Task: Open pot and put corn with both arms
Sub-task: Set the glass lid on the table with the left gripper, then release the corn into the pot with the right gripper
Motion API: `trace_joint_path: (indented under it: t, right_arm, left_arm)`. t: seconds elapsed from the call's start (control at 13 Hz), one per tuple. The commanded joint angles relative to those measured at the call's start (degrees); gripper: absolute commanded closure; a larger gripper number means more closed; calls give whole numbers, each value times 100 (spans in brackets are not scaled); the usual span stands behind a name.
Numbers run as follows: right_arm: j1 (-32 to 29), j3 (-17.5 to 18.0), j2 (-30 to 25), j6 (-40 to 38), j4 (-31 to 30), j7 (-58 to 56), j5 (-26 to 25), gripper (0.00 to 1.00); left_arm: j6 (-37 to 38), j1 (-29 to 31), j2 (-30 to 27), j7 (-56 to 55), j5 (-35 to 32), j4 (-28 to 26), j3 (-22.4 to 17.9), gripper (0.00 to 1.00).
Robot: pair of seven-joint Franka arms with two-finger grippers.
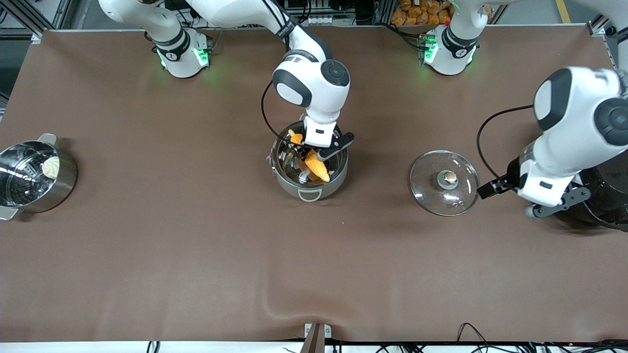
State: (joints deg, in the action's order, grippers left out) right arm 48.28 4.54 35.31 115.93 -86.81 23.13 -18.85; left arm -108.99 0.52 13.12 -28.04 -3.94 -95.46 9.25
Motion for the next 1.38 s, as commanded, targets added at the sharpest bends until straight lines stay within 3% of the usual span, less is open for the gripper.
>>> trace_joint_path:
  t: [0.0,0.31,0.54,0.69,0.92,1.15,1.31]
  right_arm:
    - [111,-67,55,-141,191,253,-137,0]
    - [67,-59,2,-684,585,929,-58,0]
    - [-204,-67,-190,-923,701,904,134,0]
    - [-590,-76,-349,-923,692,886,529,0]
    - [-1398,-50,-534,-1133,657,816,636,0]
    - [-2312,-50,-648,-1598,657,-208,1040,0]
    - [-2778,-76,-762,-1897,648,-939,1050,0]
  left_arm:
    - [404,62,-389,290,-115,53,60,0]
    - [1265,35,-547,631,-115,563,86,0]
    - [1521,36,-767,905,-36,634,77,0]
    - [1608,35,-802,941,-27,660,147,0]
    - [1890,35,-855,975,8,862,156,0]
    - [1952,79,-926,1458,333,942,104,0]
    - [1952,71,-987,1468,324,942,139,0]
